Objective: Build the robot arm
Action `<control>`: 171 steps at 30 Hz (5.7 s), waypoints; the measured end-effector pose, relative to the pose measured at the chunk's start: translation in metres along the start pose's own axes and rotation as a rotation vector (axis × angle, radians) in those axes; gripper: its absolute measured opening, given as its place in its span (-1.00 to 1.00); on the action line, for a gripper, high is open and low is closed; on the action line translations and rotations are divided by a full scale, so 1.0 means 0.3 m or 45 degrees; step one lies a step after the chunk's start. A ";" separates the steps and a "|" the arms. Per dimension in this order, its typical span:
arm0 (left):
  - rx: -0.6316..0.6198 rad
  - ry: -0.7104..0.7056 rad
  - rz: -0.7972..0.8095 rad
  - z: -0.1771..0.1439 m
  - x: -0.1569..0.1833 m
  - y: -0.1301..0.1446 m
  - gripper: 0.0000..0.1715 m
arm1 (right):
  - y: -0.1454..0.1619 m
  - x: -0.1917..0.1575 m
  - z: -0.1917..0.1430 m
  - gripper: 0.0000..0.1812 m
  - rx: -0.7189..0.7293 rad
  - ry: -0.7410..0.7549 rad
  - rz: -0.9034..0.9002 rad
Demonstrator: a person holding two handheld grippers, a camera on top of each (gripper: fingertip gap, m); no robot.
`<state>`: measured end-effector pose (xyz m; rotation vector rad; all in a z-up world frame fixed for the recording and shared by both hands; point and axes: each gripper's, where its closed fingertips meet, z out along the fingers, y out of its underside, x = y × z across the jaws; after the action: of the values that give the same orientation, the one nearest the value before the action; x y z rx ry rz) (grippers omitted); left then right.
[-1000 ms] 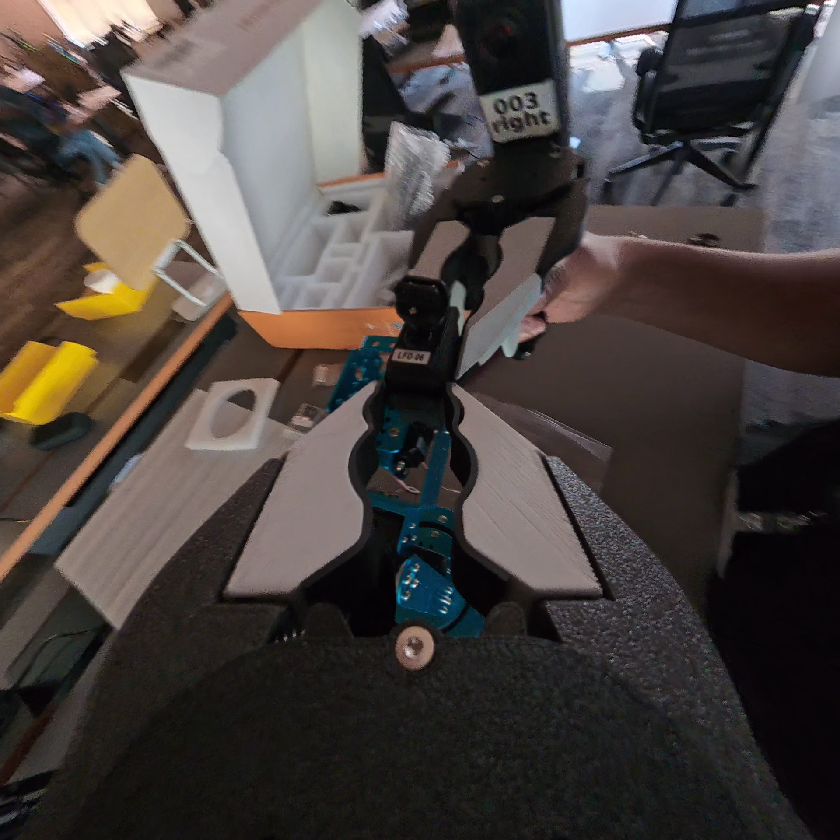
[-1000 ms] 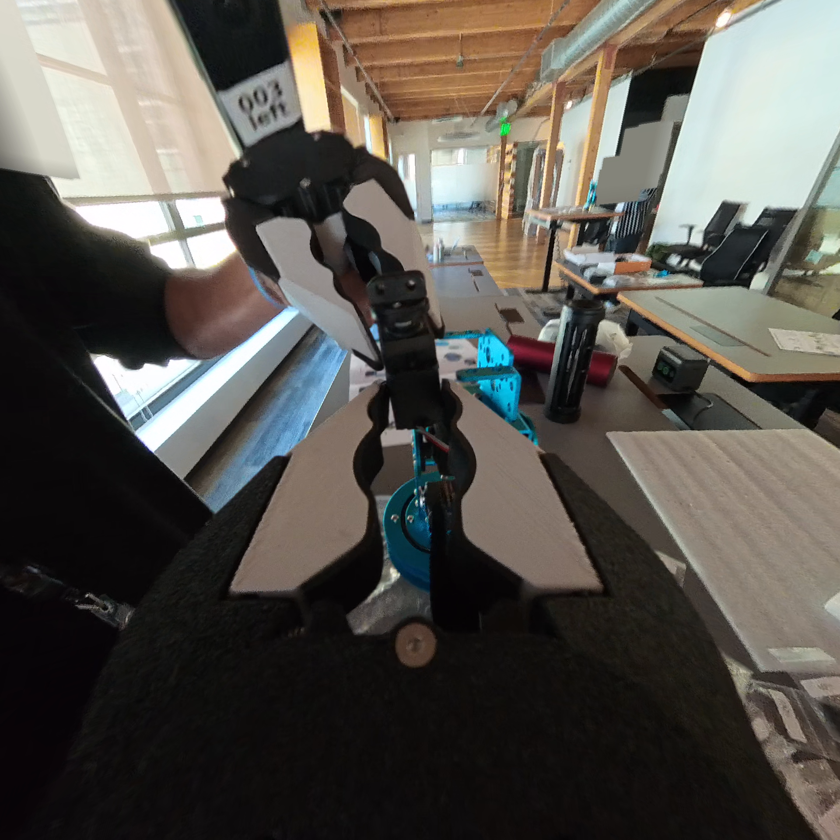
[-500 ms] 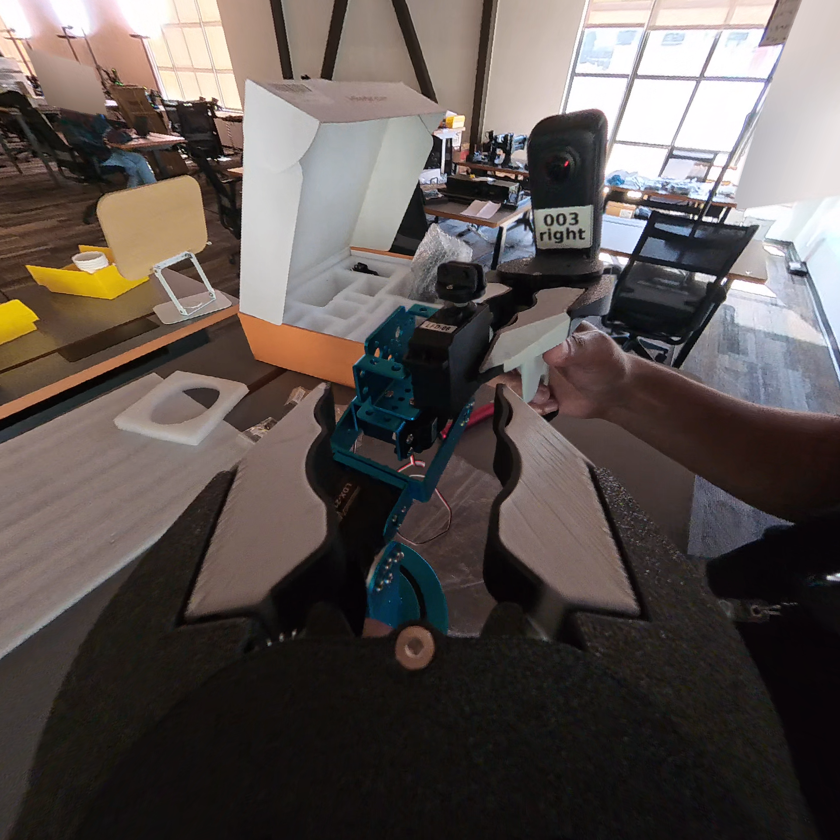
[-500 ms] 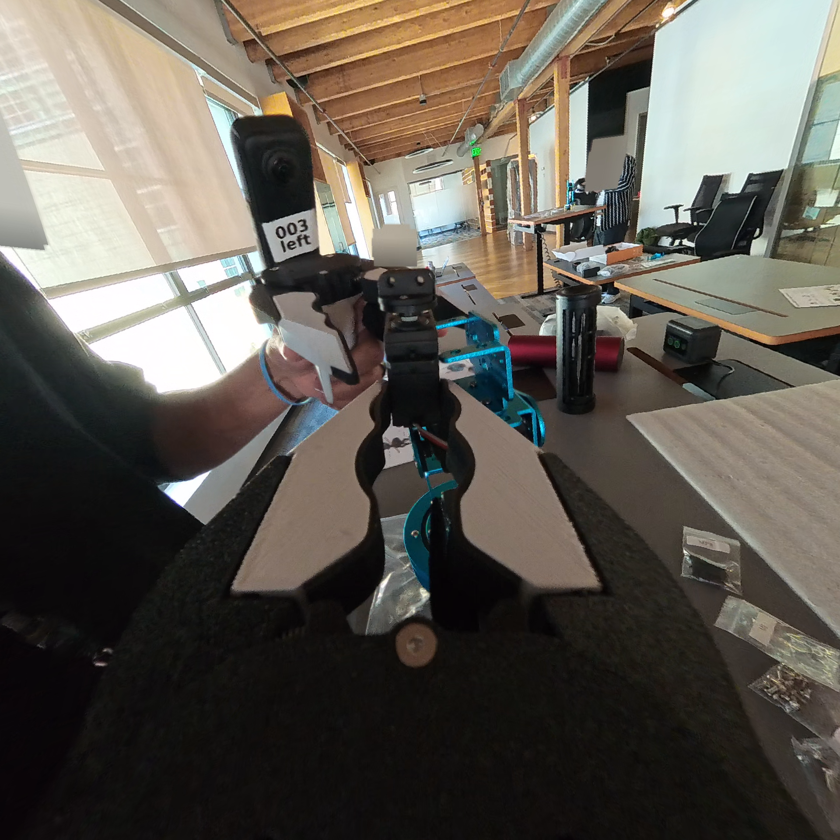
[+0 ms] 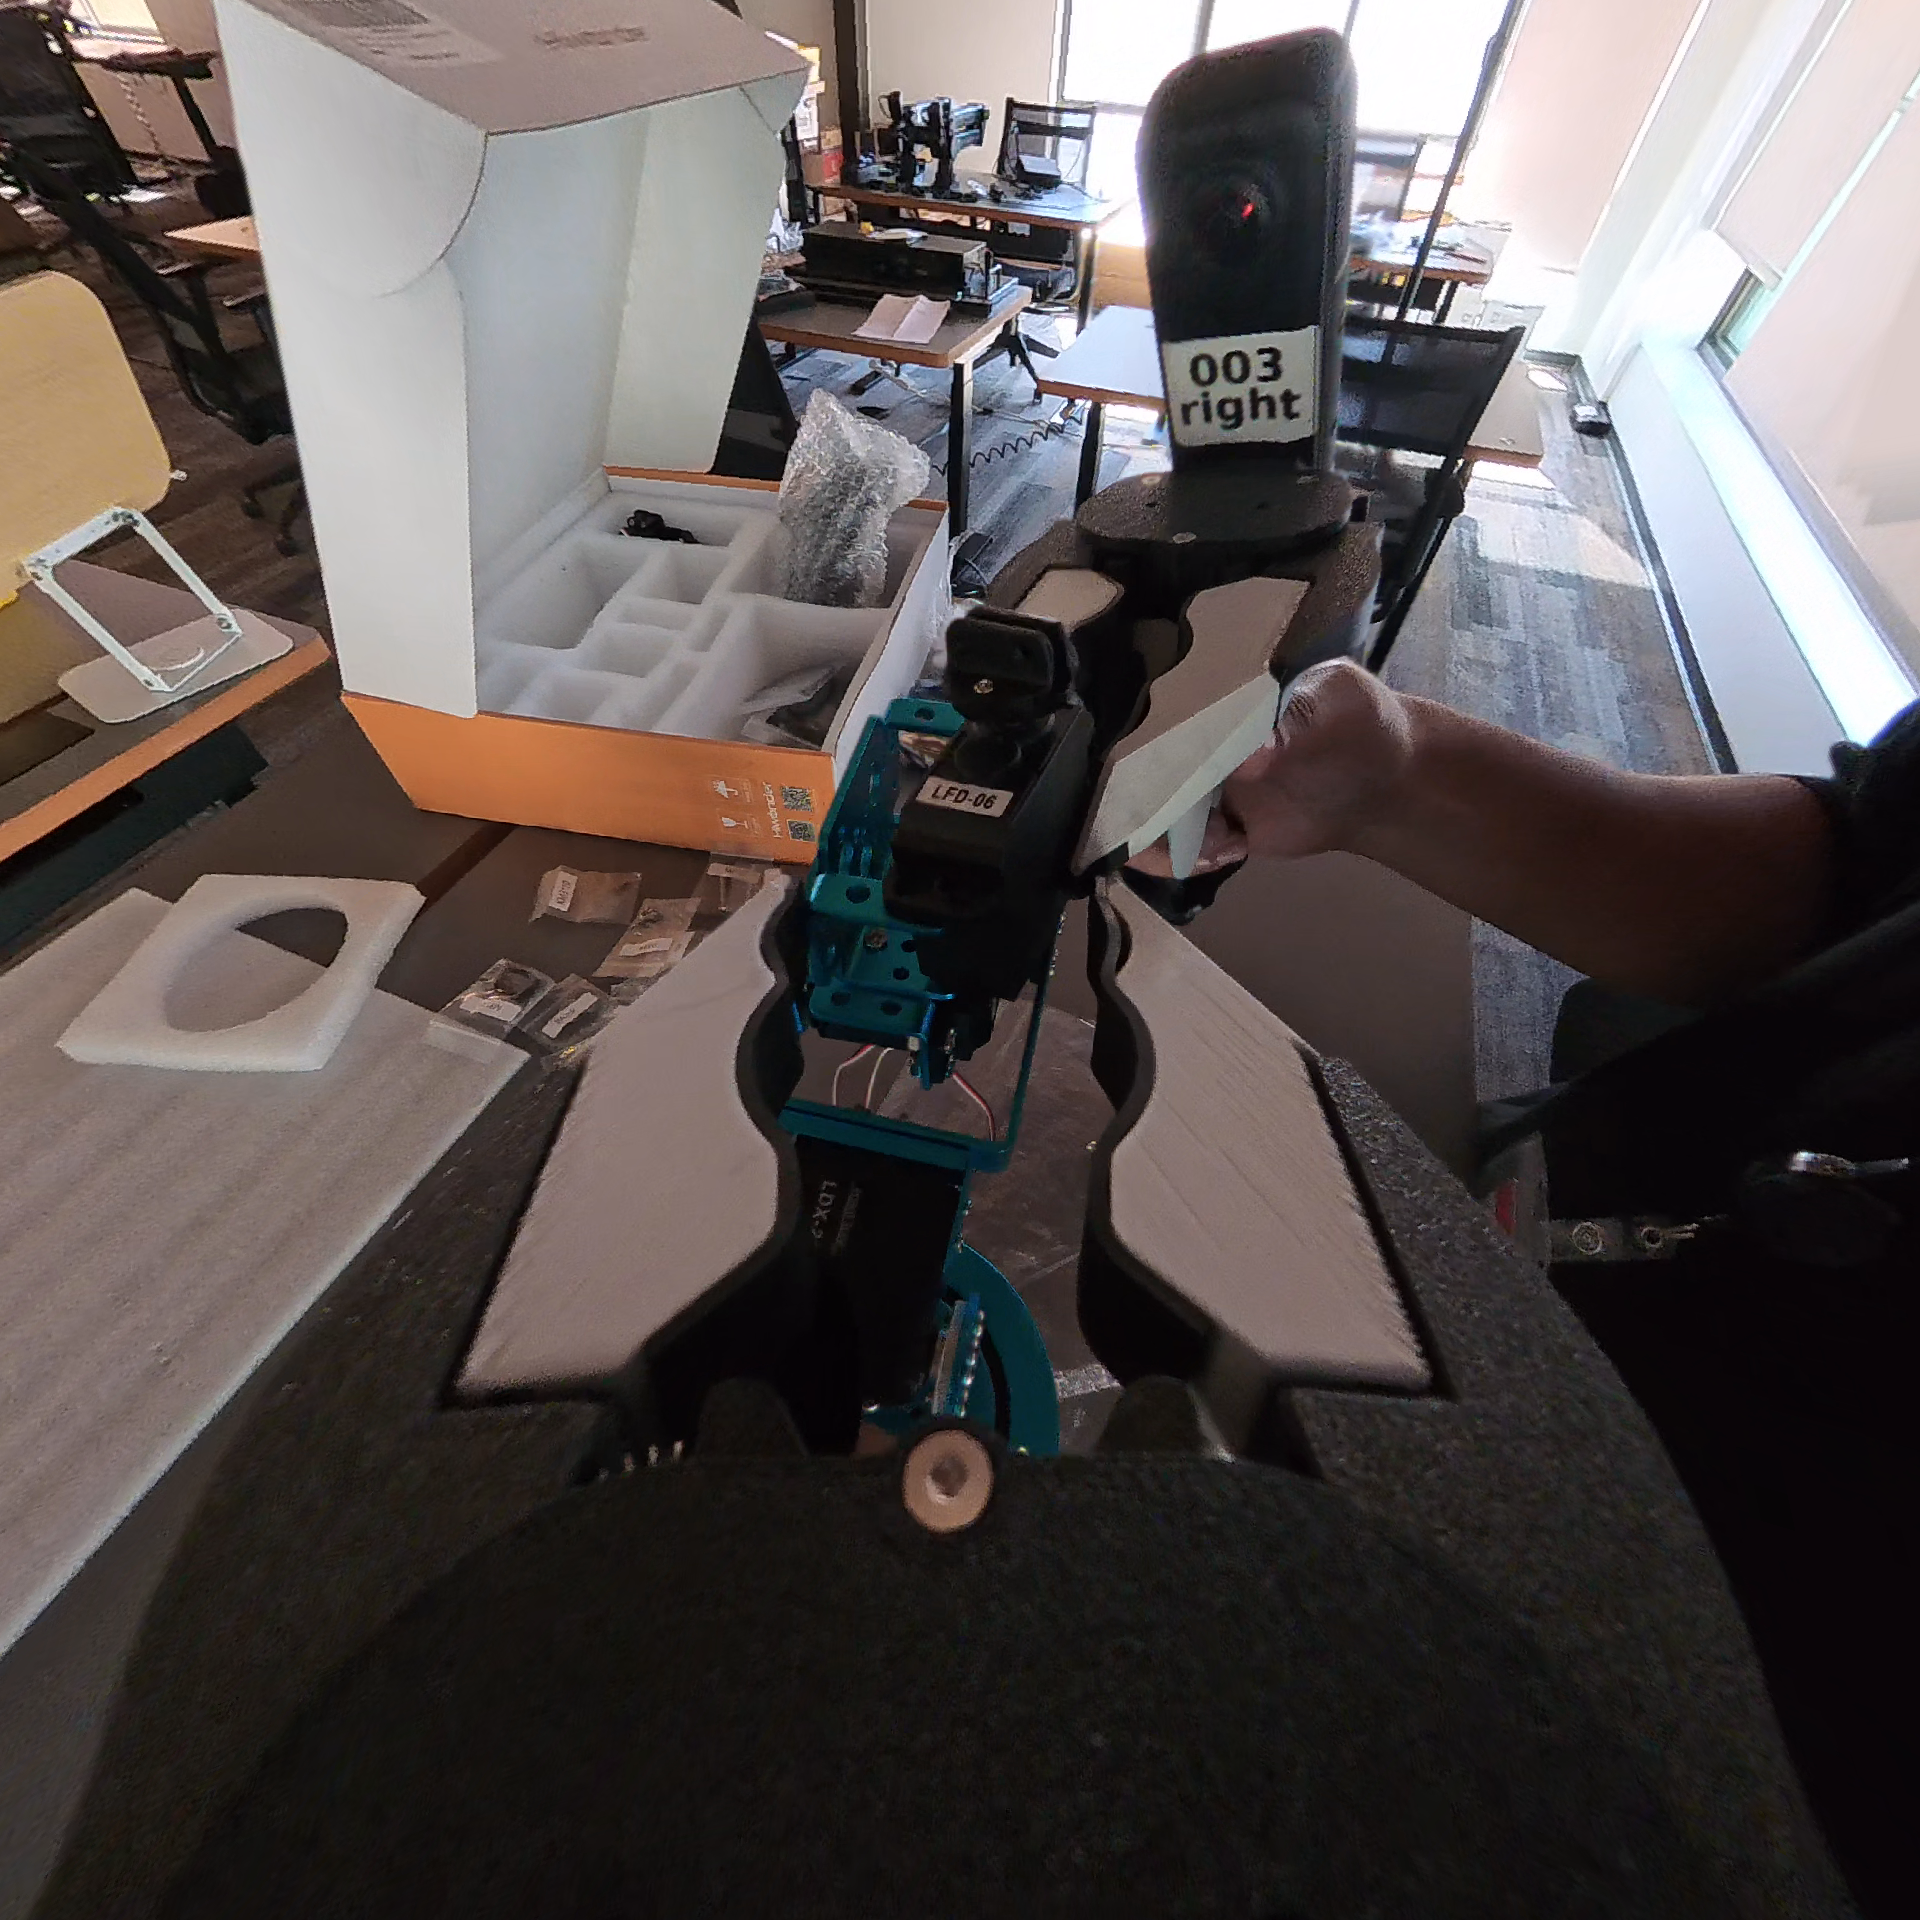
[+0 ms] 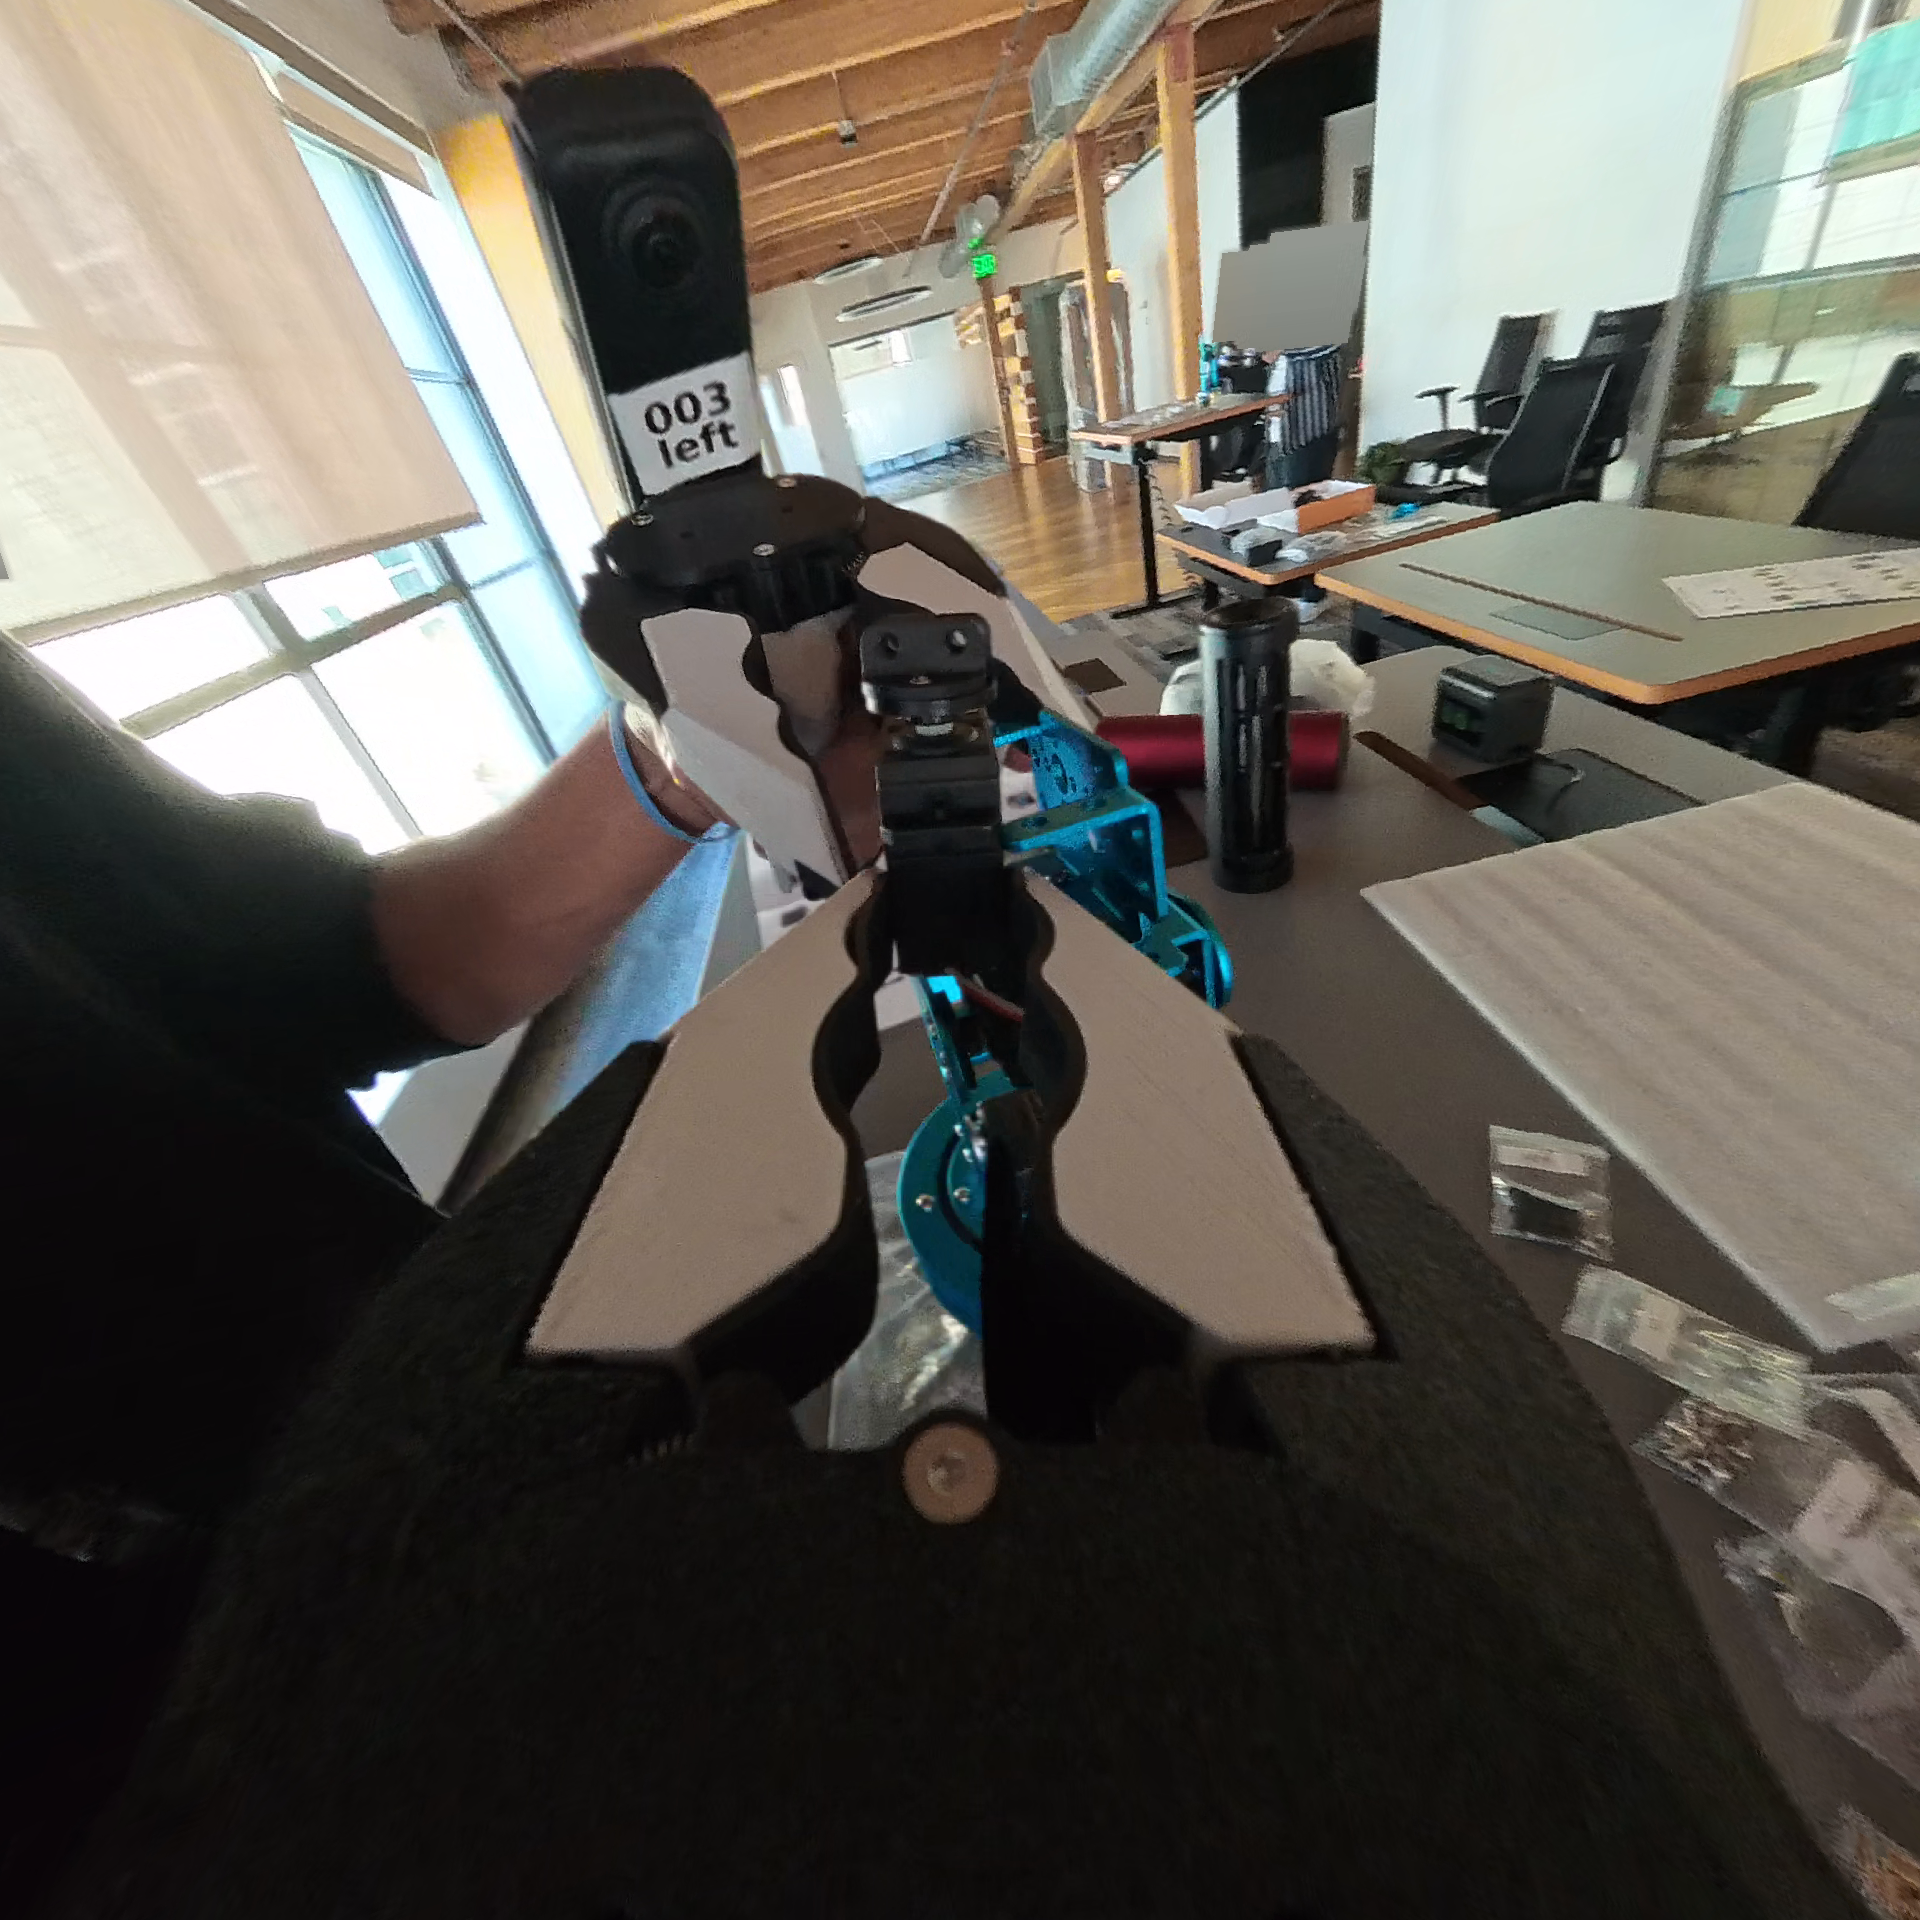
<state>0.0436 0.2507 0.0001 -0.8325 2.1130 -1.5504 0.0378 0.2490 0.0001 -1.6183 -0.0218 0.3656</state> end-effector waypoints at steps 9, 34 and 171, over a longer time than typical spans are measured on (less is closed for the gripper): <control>-0.024 0.008 0.082 0.000 -0.016 0.009 -0.48 | 0.009 0.026 0.000 -0.76 -0.126 0.167 -0.128; -0.182 0.099 0.493 0.025 0.021 -0.058 -0.69 | -0.004 0.027 -0.029 -0.72 -0.063 0.223 -0.176; 0.124 -0.034 0.299 -0.072 -0.015 -0.016 -0.64 | -0.077 0.036 -0.039 -0.69 0.016 0.122 -0.247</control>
<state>0.0346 0.2682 0.0113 -0.5465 2.0160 -1.4955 0.0556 0.2423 0.0208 -1.6041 -0.1025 0.1381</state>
